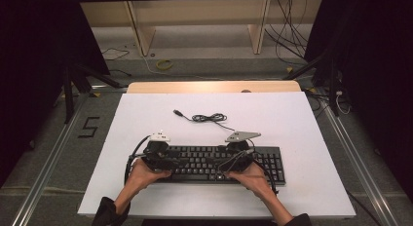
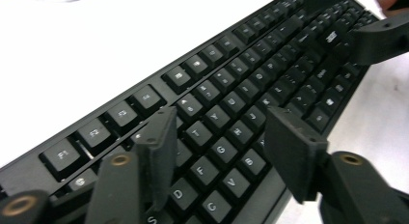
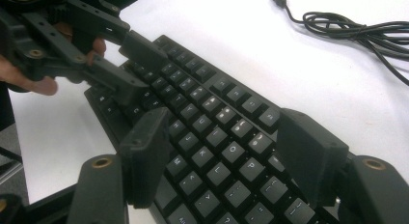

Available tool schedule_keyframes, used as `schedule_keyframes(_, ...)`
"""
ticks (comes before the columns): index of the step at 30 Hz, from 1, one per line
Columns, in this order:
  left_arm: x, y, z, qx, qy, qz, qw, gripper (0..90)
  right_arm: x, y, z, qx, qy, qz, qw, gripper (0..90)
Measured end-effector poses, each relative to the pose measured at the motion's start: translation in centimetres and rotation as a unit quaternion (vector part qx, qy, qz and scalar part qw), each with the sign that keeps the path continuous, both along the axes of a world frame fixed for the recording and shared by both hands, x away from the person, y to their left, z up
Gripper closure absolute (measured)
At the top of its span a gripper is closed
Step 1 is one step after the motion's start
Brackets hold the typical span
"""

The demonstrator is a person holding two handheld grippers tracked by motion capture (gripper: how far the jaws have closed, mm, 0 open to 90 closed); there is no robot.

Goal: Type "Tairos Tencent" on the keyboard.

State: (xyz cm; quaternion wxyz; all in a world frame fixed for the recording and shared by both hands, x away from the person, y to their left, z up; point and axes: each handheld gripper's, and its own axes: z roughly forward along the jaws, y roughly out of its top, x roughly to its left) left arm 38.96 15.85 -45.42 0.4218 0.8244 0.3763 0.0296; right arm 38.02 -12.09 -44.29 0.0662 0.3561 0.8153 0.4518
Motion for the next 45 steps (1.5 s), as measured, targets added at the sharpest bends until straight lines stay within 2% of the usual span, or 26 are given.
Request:
schedule_keyframes(4,-0.2,0.1,0.3,-0.009,-0.007,0.001,0.9999,36.4,0.0,0.0,0.0,-0.001,0.001,0.0,1.0,37.3)
schedule_keyframes(8,-0.5,0.4,0.4,-0.018,-0.01,0.005,0.9998,33.8,0.1,0.0,-0.1,-0.001,0.001,0.0,1.0,38.1)
schedule_keyframes(15,-1.0,1.2,0.7,-0.029,-0.024,0.011,0.9993,31.7,0.3,0.0,-0.2,-0.005,0.001,-0.004,1.0,42.5)
schedule_keyframes(20,-1.2,1.8,0.8,-0.031,-0.026,0.016,0.9991,31.0,0.6,0.1,-0.4,-0.011,0.003,-0.006,0.9999,47.4)
schedule_keyframes(24,-1.3,2.2,0.6,-0.033,-0.025,0.022,0.9989,30.9,0.7,0.1,-0.5,-0.014,0.008,-0.008,0.9998,53.7)
schedule_keyframes(33,-1.6,2.7,0.6,-0.035,-0.026,0.025,0.9987,30.1,1.3,0.5,-1.2,-0.037,0.018,-0.016,0.999,71.5)
schedule_keyframes(45,-2.3,3.5,0.4,-0.043,-0.034,0.035,0.9979,30.1,1.6,1.6,-2.1,-0.05,0.027,-0.001,0.9984,89.0)
